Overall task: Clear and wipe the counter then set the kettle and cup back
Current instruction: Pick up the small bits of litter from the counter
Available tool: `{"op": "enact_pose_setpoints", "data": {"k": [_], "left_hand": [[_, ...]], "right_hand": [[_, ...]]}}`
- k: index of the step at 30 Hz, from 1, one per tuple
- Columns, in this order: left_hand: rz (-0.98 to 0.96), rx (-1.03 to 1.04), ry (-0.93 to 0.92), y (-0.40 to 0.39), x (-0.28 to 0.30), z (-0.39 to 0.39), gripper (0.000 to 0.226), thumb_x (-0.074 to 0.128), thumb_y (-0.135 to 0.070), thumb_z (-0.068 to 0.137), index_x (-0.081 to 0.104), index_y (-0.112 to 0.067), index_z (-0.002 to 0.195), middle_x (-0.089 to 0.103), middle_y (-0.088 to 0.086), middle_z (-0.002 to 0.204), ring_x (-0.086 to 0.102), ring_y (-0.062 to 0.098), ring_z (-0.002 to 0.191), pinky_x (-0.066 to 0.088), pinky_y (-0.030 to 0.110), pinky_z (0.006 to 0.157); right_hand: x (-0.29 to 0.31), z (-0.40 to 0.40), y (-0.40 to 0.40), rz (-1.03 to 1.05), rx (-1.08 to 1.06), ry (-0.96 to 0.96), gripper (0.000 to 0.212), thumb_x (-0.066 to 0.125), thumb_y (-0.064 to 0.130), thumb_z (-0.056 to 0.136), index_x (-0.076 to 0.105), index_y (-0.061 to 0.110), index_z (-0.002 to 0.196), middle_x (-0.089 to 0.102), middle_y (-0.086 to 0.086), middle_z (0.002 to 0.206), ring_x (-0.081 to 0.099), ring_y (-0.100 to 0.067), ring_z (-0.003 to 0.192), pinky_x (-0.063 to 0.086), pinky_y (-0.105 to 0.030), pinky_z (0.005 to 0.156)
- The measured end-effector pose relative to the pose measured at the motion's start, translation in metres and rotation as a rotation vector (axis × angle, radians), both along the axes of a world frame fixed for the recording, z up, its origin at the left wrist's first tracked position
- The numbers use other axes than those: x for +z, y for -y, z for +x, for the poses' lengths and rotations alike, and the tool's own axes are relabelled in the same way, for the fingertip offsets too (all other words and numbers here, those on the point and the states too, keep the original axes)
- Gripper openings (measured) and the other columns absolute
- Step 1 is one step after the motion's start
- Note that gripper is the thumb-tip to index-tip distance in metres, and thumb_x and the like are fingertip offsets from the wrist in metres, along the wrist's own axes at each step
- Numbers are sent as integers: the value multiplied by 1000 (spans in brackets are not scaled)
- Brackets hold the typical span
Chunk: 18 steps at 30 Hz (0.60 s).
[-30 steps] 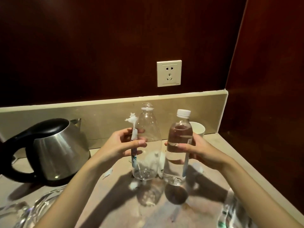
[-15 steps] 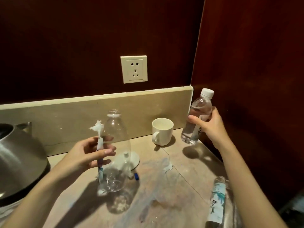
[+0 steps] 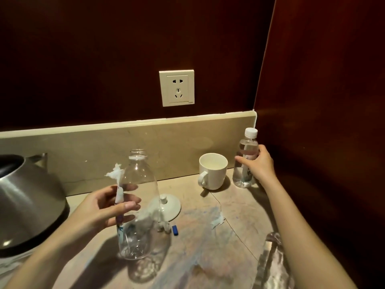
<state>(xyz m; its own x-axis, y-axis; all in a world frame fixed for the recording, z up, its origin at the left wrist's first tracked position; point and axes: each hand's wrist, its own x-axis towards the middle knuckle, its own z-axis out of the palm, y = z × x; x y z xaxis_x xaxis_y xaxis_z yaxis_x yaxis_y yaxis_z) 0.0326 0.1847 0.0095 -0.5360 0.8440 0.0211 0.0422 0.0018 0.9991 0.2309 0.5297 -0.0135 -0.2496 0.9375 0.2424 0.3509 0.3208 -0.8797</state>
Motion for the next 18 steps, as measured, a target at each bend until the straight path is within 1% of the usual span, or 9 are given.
{"op": "enact_pose_setpoints", "data": {"k": [2,7,10,12,13,15,16,17,18], "left_hand": [[-1,2,-4,0,0,0,102,94,-52,16,66,-8,105,72,16,92,72,25,83,59,28,64],[0,-4,-5,-4,2,3,102,95,-50,21,65,-8,108,72,17,95,71,27,88,59,30,66],[-3,-33,0,-7,5,7,93,94,-42,29,64,-7,110,72,15,93,71,26,88,59,30,67],[-4,-55,5,-8,6,10,88,92,-37,33,64,-7,111,72,14,93,71,25,88,59,29,66],[-1,-62,7,-8,6,11,91,94,-40,30,65,-7,110,72,14,93,71,26,87,58,29,66],[6,-64,17,-6,6,13,95,95,-47,25,66,-8,107,72,15,93,72,25,87,58,29,65],[12,-70,20,-5,6,14,94,95,-48,25,66,-9,107,72,14,93,72,25,86,58,29,65],[16,-83,19,-4,6,14,93,95,-47,26,66,-9,106,72,14,93,72,25,86,58,28,65],[14,-97,18,-2,6,14,89,95,-43,28,66,-10,106,72,14,93,72,25,86,58,28,65]], "right_hand": [[1,3,0,-4,-2,41,55,84,29,68,53,8,108,62,-4,100,59,-25,104,49,-42,89],[4,9,6,-58,21,125,66,81,31,72,44,7,121,59,-6,115,55,-26,113,46,-39,92],[4,14,14,-54,23,120,77,80,33,74,38,5,133,52,-10,130,51,-25,119,42,-35,96],[6,22,23,-32,27,110,78,78,33,76,36,5,135,47,-11,136,48,-24,123,42,-35,100],[9,29,31,5,36,118,72,77,32,78,39,6,134,47,-10,136,48,-23,124,41,-34,101],[21,49,51,140,96,168,46,71,20,83,51,12,123,53,-5,129,51,-19,122,40,-29,96],[28,62,62,190,191,208,32,67,12,85,57,16,115,58,0,123,54,-15,119,40,-27,96],[34,76,74,216,329,269,25,63,6,87,61,20,108,62,7,118,56,-9,116,40,-27,98],[40,90,89,213,480,381,27,60,3,88,65,25,104,64,16,115,56,-1,115,40,-27,102]]}}
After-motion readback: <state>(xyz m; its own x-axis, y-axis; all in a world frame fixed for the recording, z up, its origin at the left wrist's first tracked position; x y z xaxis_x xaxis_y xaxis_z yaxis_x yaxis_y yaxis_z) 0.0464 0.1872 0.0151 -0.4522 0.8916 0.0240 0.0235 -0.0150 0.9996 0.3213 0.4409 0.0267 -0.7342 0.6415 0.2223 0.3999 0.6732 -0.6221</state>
